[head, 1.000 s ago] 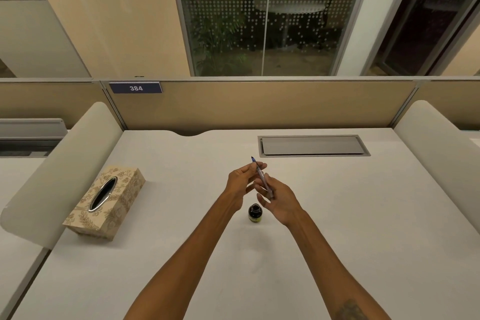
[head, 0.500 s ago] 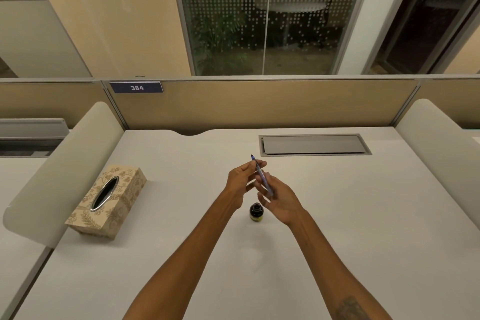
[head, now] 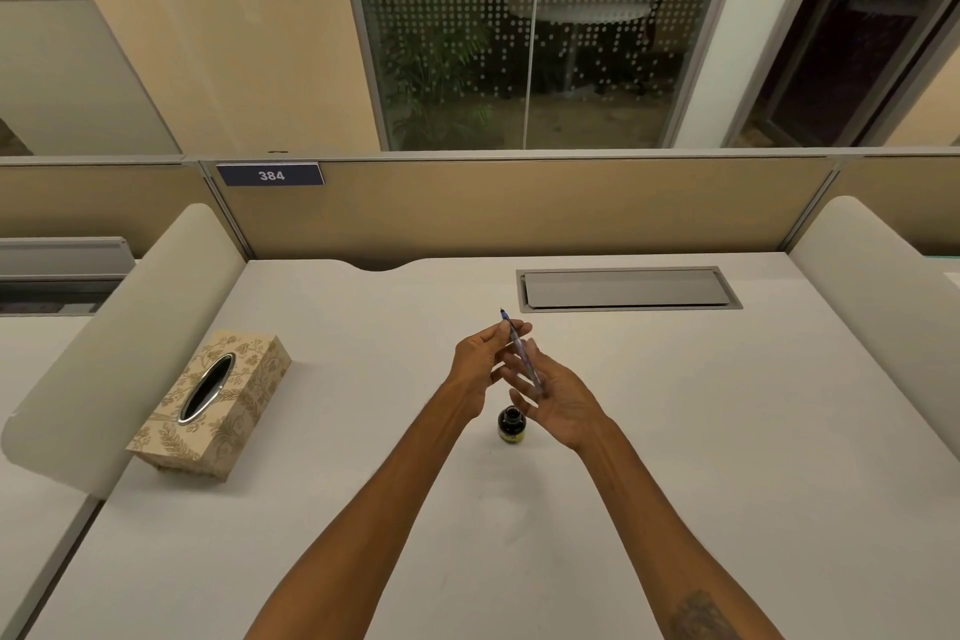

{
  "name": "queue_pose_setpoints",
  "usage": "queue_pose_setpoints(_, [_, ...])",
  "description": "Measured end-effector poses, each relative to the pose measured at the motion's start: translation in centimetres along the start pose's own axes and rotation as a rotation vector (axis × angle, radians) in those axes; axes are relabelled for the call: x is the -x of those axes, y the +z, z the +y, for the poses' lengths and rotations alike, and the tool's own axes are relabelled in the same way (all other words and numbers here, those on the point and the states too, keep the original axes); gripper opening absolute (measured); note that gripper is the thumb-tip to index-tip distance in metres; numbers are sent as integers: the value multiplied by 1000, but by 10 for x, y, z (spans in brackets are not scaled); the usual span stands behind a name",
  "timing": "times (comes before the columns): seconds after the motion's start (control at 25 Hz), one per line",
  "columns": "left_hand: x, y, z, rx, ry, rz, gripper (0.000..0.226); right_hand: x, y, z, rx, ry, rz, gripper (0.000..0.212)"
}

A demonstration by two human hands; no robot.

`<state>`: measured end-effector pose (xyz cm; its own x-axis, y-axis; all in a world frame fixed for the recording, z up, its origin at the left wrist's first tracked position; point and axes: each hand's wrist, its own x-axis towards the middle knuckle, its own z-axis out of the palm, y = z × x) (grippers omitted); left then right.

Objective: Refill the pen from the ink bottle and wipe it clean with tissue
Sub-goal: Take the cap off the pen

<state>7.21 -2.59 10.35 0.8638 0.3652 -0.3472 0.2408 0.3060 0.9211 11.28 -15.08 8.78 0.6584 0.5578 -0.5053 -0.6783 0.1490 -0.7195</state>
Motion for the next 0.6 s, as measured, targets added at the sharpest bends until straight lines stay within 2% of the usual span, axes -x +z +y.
queue_pose_setpoints(0.12, [-1, 0, 0, 16, -9, 0, 27, 0, -2, 0, -9, -2, 13, 24])
queue_pose_setpoints(0.24, [-2, 1, -1, 3, -12, 5, 27, 0, -2, -1, -13, -5, 4, 29])
queue_pose_setpoints(0.4, [-5, 1, -2, 20, -15, 11, 28, 1, -6, -1, -15, 22, 3, 21])
queue_pose_setpoints(0.6, [-13, -5, -1, 119, 6, 72, 32, 7, -29, 0, 262, 49, -44, 28])
